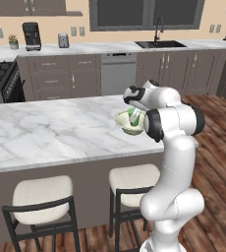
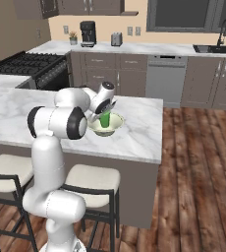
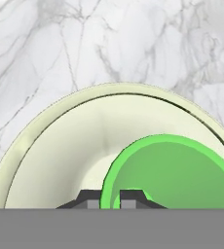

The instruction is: Place the cup inside the bowl on the dining table and move the bowl to any counter.

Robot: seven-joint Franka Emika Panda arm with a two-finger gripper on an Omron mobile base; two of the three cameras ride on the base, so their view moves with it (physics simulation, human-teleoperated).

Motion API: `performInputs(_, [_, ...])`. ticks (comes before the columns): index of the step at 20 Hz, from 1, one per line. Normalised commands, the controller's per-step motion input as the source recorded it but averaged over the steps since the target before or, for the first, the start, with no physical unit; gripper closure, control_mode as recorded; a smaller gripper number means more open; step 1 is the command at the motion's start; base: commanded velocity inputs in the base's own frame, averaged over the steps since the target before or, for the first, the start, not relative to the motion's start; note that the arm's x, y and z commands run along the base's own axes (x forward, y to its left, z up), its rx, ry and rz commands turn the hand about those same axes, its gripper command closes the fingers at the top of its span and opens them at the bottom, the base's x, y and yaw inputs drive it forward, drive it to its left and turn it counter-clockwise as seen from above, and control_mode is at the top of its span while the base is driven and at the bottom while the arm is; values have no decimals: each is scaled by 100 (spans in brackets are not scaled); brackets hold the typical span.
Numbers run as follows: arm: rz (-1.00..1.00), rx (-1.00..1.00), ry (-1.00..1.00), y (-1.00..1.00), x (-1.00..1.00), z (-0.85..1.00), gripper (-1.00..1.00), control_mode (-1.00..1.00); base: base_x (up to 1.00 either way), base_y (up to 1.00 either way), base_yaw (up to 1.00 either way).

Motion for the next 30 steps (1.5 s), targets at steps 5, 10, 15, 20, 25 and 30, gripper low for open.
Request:
performInputs(5, [0, 0, 0, 0, 0, -6, 100, -100, 0, 0, 0])
performInputs(10, [0, 0, 0, 0, 0, -12, 100, -100, 0, 0, 0])
performInputs(15, [0, 0, 0, 0, 0, -12, 100, -100, 0, 0, 0])
performInputs(20, [0, 0, 0, 0, 0, -7, 100, -100, 0, 0, 0])
performInputs(25, [0, 0, 0, 0, 0, -8, 100, -100, 0, 0, 0])
performInputs(30, [0, 0, 0, 0, 0, -12, 100, -100, 0, 0, 0])
